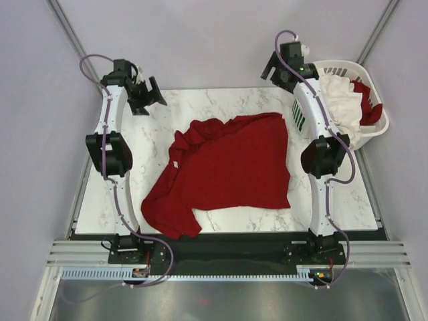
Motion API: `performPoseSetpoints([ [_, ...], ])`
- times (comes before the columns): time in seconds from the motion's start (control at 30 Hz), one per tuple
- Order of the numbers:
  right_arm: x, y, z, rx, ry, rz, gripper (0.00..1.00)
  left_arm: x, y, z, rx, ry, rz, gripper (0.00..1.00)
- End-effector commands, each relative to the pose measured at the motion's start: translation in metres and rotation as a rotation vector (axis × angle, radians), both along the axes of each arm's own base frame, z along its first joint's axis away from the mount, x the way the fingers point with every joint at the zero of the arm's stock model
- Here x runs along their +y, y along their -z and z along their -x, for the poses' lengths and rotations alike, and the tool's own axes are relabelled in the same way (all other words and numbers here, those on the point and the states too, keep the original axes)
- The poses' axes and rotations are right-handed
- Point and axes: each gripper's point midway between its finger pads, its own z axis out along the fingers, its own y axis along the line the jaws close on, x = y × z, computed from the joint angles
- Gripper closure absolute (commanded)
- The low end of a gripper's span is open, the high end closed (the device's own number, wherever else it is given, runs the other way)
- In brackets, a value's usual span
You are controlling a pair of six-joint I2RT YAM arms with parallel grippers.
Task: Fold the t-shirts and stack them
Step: Flatten the tshirt out
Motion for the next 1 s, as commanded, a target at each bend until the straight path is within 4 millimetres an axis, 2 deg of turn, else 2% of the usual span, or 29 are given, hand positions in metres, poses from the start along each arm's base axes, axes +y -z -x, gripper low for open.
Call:
performPoseSetpoints([
  [0.0,-0.031,-0.108,0.061,-0.184,0.073,0.018,0.02,-0.030,-0.070,0.033,-0.102,0.029,0.025,0.00],
  [0.03,-0.033,-0.048,0.070,-0.081,0.071,0.044,0.02,-0.031,-0.082,0.028,-0.160,0.032,0.031,0.00],
  [0.07,-0.037,-0.083,0.082,-0.190,0.079,0.022,0.02,-0.030,-0.092,0.032,-0.184,0.027,0.023,0.00],
  [0.1,-0.037,-0.076,0.087,-0.167,0.077,0.030,0.02,-0.033,-0.094,0.037,-0.191,0.039,0.004,0.00],
  [0.13,-0.037,-0.076,0.090,-0.157,0.067,0.040,0.02,-0.035,-0.110,0.046,-0.227,0.048,-0.009,0.00],
  [0.17,-0.034,-0.065,0.093,-0.110,0.043,0.046,0.02,-0.033,-0.108,0.049,-0.239,0.053,-0.060,0.00],
  [0.2,-0.031,-0.060,0.095,-0.092,0.025,0.044,0.02,-0.035,-0.092,0.055,-0.205,0.065,-0.087,0.00],
  [0.23,-0.027,-0.043,0.099,-0.050,0.008,0.044,0.02,-0.044,-0.091,0.062,-0.207,0.087,-0.108,0.00],
  [0.27,-0.022,-0.041,0.105,-0.049,-0.017,0.036,0.02,-0.045,-0.083,0.063,-0.200,0.089,-0.135,0.03],
  [0.3,-0.016,-0.034,0.109,-0.044,-0.038,0.032,0.02,-0.054,-0.058,0.073,-0.143,0.111,-0.145,0.04],
  [0.33,-0.012,0.000,0.119,0.021,-0.056,0.040,0.02,-0.061,-0.048,0.076,-0.130,0.123,-0.146,0.05],
  [0.37,-0.005,-0.005,0.123,-0.021,-0.080,0.013,0.02,-0.068,-0.046,0.074,-0.151,0.125,-0.135,0.05],
  [0.4,0.001,0.029,0.136,0.048,-0.104,0.010,0.02,-0.081,-0.024,0.082,-0.110,0.150,-0.138,0.06],
  [0.43,0.005,0.041,0.142,0.066,-0.120,-0.004,0.02,-0.086,-0.016,0.082,-0.102,0.157,-0.140,0.07],
  [0.47,0.010,0.043,0.145,0.050,-0.140,-0.018,0.02,-0.093,0.000,0.079,-0.075,0.158,-0.143,0.10],
  [0.5,0.016,0.072,0.159,0.115,-0.169,-0.038,0.02,-0.106,0.007,0.080,-0.064,0.180,-0.147,0.11],
  [0.57,0.020,0.085,0.168,0.123,-0.197,-0.062,0.02,-0.114,0.032,0.075,-0.023,0.173,-0.181,0.11],
  [0.6,0.023,0.106,0.180,0.170,-0.220,-0.066,0.02,-0.125,0.035,0.074,-0.023,0.184,-0.191,0.11],
  [0.67,0.024,0.113,0.194,0.183,-0.243,-0.063,0.02,-0.124,0.045,0.072,0.003,0.132,-0.213,0.08],
  [0.7,0.026,0.129,0.207,0.220,-0.256,-0.055,0.02,-0.124,0.053,0.075,0.025,0.119,-0.216,0.07],
  [0.73,0.023,0.135,0.226,0.224,-0.272,-0.043,0.02,-0.118,0.068,0.077,0.056,0.066,-0.243,0.05],
  [0.77,0.023,0.134,0.226,0.221,-0.272,-0.043,0.02,-0.118,0.068,0.077,0.056,0.065,-0.243,0.05],
  [0.8,0.020,0.146,0.236,0.248,-0.274,-0.038,0.02,-0.117,0.075,0.078,0.073,0.047,-0.244,0.05],
  [0.83,0.019,0.143,0.240,0.238,-0.282,-0.032,0.02,-0.115,0.082,0.077,0.086,0.033,-0.252,0.05],
  [0.9,0.017,0.151,0.247,0.255,-0.294,-0.018,0.02,-0.112,0.091,0.075,0.098,-0.010,-0.265,0.06],
  [0.97,0.012,0.153,0.251,0.268,-0.301,0.011,0.02,-0.114,0.093,0.068,0.073,-0.036,-0.248,0.07],
])
